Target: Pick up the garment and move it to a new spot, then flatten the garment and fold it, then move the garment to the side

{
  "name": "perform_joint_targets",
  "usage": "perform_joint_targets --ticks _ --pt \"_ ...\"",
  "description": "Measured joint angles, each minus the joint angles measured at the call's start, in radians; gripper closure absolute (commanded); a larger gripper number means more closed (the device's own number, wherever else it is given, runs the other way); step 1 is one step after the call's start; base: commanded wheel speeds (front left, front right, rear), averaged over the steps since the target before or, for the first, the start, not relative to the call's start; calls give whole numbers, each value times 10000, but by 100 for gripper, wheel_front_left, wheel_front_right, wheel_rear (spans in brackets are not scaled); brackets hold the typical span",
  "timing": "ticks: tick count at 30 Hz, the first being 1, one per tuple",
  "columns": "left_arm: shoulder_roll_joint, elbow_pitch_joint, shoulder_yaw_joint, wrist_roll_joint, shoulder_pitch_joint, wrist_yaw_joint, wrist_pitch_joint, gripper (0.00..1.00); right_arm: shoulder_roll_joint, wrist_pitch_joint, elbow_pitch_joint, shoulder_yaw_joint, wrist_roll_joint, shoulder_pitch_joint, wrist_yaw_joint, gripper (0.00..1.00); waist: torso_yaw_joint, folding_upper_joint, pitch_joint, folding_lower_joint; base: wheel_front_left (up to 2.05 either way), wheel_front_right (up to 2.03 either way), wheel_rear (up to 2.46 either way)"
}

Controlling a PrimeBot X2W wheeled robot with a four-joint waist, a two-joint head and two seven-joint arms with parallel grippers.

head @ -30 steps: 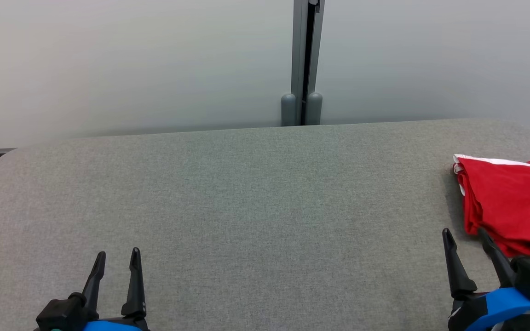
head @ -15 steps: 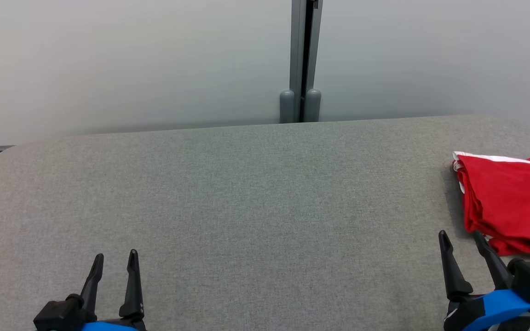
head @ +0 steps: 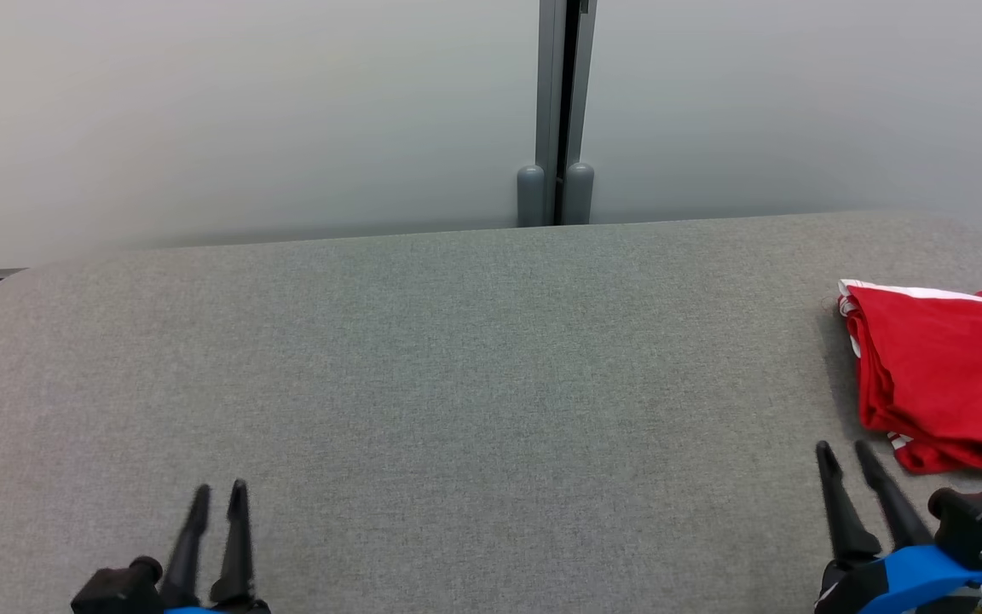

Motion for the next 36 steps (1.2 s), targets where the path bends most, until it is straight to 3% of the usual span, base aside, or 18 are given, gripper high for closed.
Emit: perform_joint_targets --ticks 5,36 --pt "-165 382 -27 -100 215 0 100 100 48 56 470 6 88 49 0 100 2 0 2 0 0 0 0" --pt "-437 144 654 -4700 -283 -46 1444 100 77 608 757 -69 5367 -285 -2 100 70 0 16 0 0 0 0"
